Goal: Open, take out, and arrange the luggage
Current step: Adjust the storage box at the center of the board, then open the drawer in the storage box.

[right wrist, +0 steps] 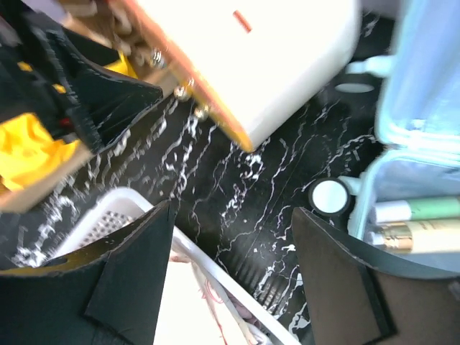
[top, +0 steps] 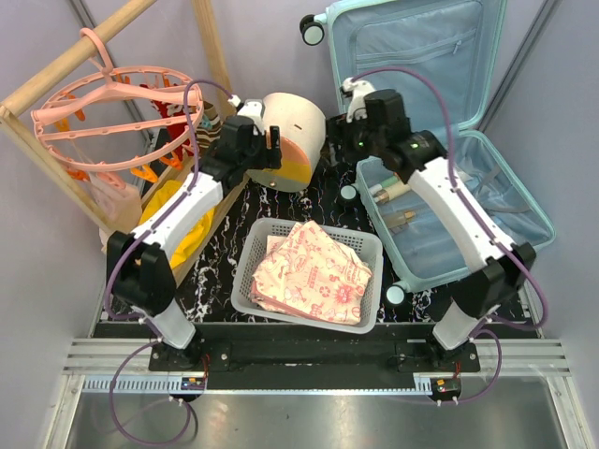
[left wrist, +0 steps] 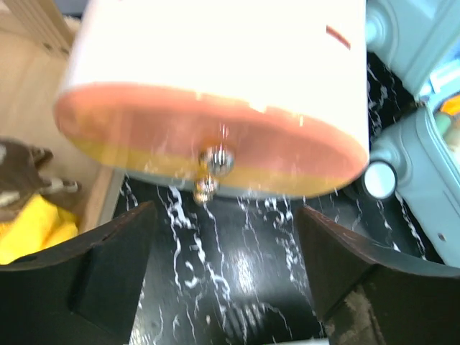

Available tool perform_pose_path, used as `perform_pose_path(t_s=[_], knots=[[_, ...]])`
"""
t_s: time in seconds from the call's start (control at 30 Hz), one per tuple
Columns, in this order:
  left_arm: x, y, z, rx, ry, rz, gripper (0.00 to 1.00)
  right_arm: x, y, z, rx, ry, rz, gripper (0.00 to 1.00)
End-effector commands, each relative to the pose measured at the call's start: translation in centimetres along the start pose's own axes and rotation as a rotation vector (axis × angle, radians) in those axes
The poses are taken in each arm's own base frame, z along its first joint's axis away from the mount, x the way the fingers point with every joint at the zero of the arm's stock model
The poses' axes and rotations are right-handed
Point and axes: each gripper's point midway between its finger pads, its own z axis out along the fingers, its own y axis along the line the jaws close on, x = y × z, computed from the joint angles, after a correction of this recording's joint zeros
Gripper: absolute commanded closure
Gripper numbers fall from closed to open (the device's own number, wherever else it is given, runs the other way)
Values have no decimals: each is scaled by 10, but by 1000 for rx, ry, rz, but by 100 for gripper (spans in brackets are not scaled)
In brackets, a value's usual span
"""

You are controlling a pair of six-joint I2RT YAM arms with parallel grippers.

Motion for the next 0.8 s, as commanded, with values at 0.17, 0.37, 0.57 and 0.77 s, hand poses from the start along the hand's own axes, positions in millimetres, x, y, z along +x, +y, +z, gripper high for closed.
perform_pose_path(t_s=[0.17, 0.37, 0.57, 0.77], knots=[[-38, 3, 23, -51, -66, 64, 34, -5, -37, -21, 59, -51, 152, 25], [-40, 1, 29, -38, -68, 72, 42, -5, -43, -24, 69, -58, 181, 25], [-40, -9, 38, 8, -59, 66, 64, -4, -59, -28, 117, -70, 270, 25], [-41, -5, 22, 0, -71, 72, 94, 3, -94, -34, 190, -77, 394, 24]])
